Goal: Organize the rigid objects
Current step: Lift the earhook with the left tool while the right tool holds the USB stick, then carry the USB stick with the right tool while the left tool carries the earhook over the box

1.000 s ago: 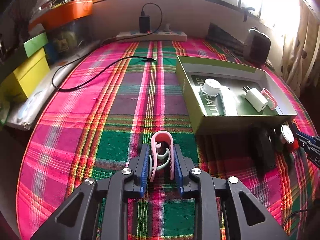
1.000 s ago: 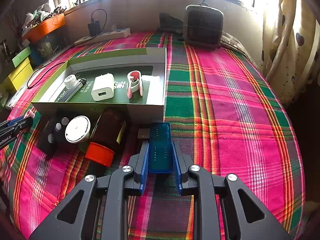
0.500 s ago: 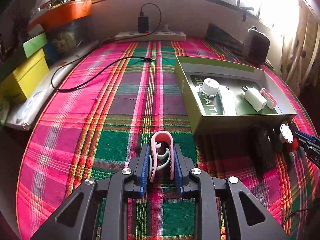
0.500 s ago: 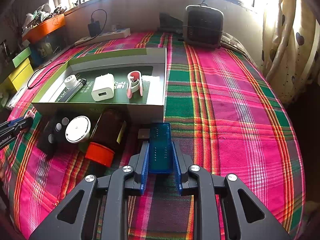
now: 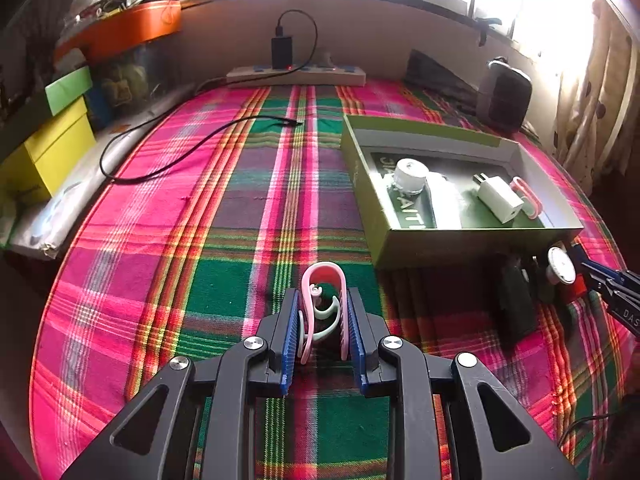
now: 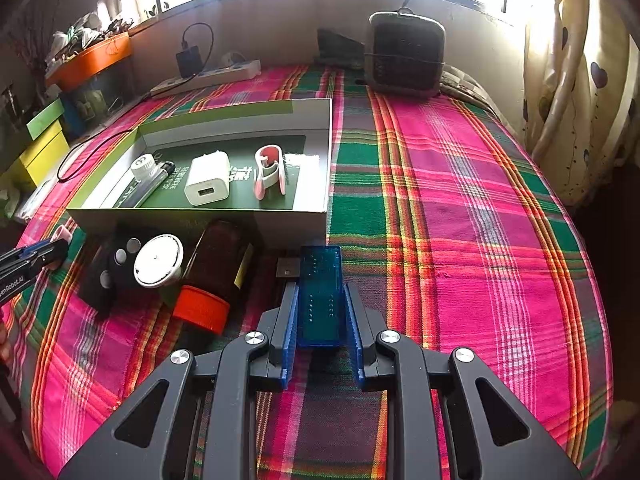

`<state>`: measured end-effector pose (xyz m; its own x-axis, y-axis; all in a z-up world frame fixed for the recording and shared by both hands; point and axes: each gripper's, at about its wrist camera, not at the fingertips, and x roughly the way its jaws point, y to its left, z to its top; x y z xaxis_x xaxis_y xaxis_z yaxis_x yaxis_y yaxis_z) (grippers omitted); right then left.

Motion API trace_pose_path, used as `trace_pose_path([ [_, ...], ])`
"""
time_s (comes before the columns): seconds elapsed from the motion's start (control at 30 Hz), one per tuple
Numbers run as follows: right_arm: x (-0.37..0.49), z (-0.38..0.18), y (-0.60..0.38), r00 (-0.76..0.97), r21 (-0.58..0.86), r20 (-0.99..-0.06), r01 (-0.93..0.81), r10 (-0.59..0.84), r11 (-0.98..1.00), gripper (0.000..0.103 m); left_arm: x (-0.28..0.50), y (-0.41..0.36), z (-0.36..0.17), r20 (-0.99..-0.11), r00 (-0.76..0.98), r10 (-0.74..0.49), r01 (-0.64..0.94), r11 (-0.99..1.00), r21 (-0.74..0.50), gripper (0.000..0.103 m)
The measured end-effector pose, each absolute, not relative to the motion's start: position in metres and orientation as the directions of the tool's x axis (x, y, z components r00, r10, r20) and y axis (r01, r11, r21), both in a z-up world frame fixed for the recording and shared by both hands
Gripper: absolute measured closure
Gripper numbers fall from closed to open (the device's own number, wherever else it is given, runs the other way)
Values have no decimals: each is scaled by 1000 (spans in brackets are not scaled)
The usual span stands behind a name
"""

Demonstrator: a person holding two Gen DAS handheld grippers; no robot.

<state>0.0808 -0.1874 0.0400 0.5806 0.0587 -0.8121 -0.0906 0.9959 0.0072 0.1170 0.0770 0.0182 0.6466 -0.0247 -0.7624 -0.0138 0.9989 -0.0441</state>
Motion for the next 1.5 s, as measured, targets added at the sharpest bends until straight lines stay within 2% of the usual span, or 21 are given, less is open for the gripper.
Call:
trace_pose_path([
  [0.87, 75, 81, -197, 657, 32, -748, -101, 91, 994, 80, 121, 51, 69, -690, 715, -117, 92, 993, -73, 81],
  [1.5, 132, 96, -183, 634, 76, -748, -210, 195, 975, 80, 169, 32, 61, -715, 679, -169, 154, 984, -86, 81],
])
